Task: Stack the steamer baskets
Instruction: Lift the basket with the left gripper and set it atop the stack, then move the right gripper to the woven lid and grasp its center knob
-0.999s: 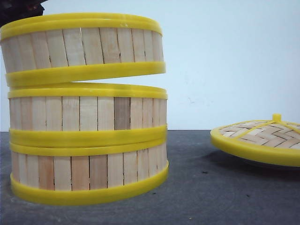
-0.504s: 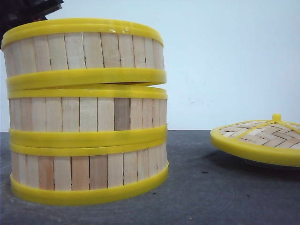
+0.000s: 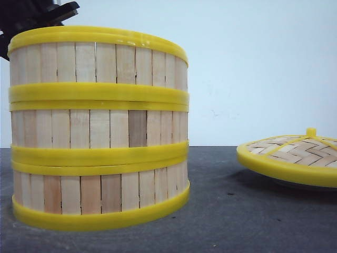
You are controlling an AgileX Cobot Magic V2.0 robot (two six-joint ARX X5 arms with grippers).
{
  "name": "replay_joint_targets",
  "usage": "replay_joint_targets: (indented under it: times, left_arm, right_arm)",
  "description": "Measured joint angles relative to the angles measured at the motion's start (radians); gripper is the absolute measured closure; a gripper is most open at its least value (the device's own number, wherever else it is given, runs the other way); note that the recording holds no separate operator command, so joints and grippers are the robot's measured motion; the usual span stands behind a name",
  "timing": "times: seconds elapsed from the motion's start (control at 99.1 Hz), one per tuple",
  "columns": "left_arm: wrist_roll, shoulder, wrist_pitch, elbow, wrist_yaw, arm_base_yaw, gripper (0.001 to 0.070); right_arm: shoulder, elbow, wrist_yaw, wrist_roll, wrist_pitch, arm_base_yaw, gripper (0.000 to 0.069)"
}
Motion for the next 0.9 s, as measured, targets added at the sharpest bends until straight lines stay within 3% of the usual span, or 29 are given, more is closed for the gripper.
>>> replay_joint_targets:
  times: [0.111, 0.333, 0.625, 0.716, 0.898]
  left_arm:
    - [-0.004, 0.0, 0.004, 0.0, 0.004, -0.002, 0.0521]
    - [-0.013, -0.033, 0.069, 0.0, 0.004, -0.001, 0.0514]
    - [-0.024, -0.369, 0.204, 0.002, -0.01, -0.002, 0.0514]
    - [-0.022, -0.463, 0.2, 0.002, -0.039, -0.001, 0.0514]
    - [-0.006, -0.605, 0.123, 0.002, -0.042, -0.001, 0.0514]
  right_arm:
    - [0.0, 0.0, 0.0, 0.0, -0.006, 0.0, 0.0222]
    - [0.021, 0.0, 0.01, 0.031, -0.011, 0.0, 0.0222]
    - [0.227, 0.0, 0.101, 0.121, -0.042, -0.033, 0.0245]
    - [0.308, 0.0, 0.098, 0.137, -0.035, -0.071, 0.0274]
    - [0.496, 0.0, 0.066, 0.143, -0.02, -0.162, 0.0288]
